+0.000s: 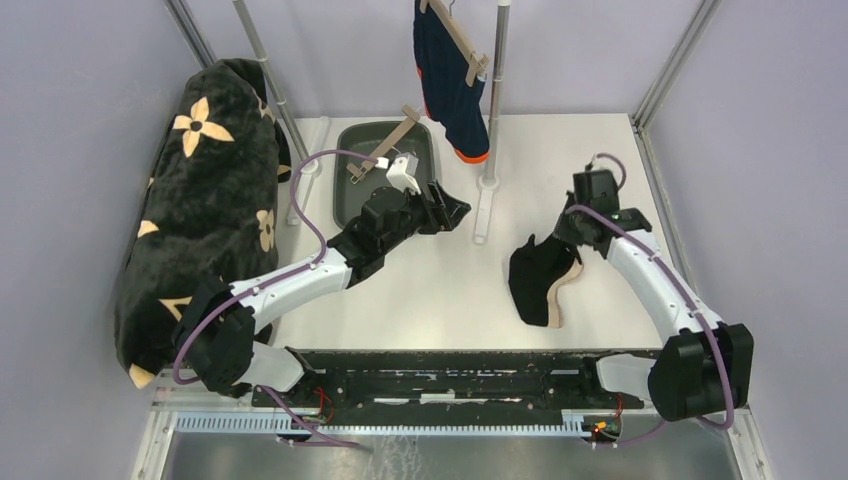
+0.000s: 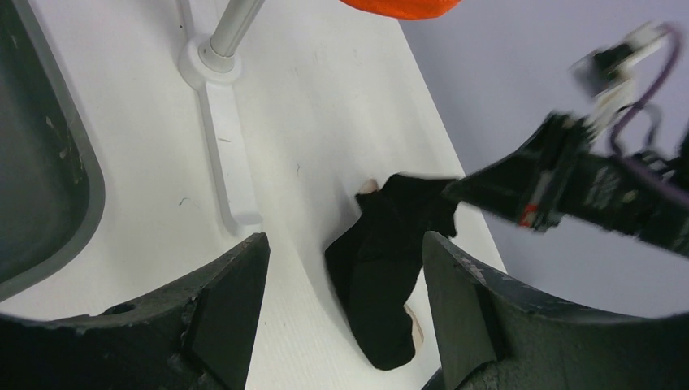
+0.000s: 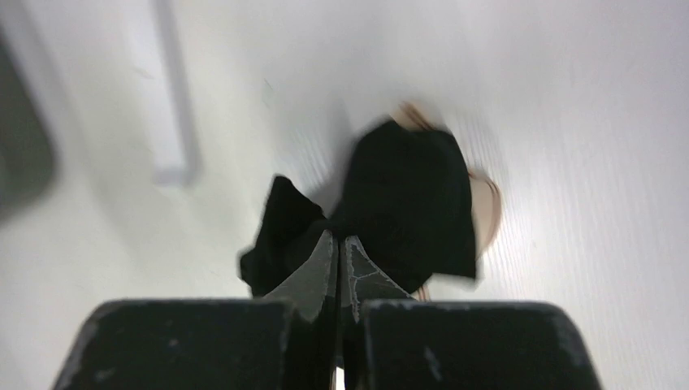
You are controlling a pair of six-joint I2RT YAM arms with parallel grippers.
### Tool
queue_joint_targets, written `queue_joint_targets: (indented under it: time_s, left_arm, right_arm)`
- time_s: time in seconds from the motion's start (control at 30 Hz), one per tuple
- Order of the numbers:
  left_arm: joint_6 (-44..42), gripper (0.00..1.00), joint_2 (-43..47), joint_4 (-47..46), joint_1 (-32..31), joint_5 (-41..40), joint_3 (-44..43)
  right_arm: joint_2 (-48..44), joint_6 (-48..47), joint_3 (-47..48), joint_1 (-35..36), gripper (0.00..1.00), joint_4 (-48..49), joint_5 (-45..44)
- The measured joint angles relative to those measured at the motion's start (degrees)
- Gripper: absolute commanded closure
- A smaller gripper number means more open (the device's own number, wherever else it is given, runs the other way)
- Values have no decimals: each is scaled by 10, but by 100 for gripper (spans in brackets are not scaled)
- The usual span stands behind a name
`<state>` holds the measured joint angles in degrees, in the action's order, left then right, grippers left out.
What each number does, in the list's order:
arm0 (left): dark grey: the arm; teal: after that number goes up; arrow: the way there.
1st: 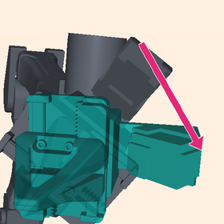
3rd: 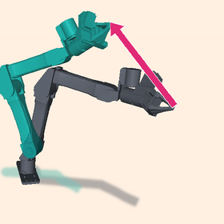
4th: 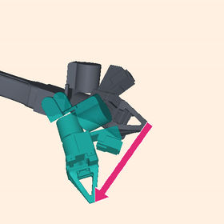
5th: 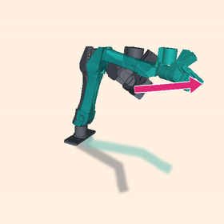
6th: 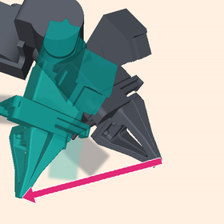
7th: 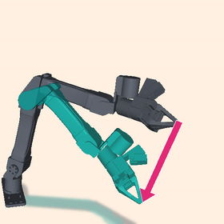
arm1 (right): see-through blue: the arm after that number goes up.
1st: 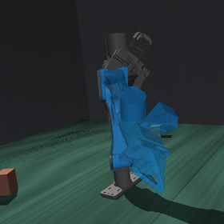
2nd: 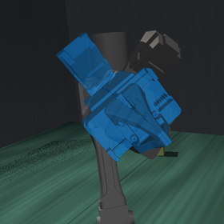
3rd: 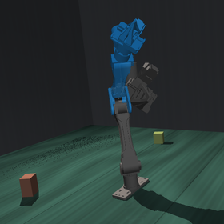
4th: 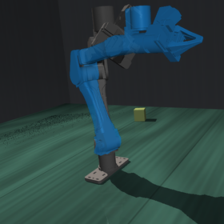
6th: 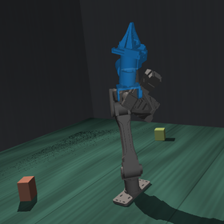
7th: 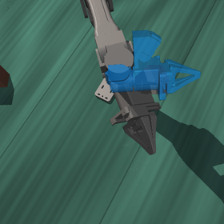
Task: Clip the underwear to the hanger
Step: Adjust the underwear at the center of the board.
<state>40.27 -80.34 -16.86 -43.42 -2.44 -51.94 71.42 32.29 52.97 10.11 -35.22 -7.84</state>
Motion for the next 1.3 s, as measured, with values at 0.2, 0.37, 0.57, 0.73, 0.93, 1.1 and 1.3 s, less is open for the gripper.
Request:
queue_joint_targets:
  time_s: [0.2,0.37,0.57,0.73,0.93,1.1,1.3]
  left_arm:
    - [0,24,0,-4,1,9,10]
    - [0,24,0,-5,3,11,15]
    - [0,24,0,-11,5,15,16]
    - [0,24,-3,-16,7,16,16]
    - [0,24,-14,-21,10,21,16]
    - [0,24,-27,-27,11,27,16]
    - [0,24,-48,-32,17,35,15]
  right_arm:
    - [3,-9,172,-27,100,-9,-10]
    - [66,-22,273,-50,35,5,-7]
    - [243,-53,388,-69,7,7,12]
    - [199,-57,277,-71,7,11,21]
    - [195,-56,233,-76,7,14,-2]
    - [315,-51,306,-111,8,6,5]
    - [466,-40,459,-160,8,-10,47]
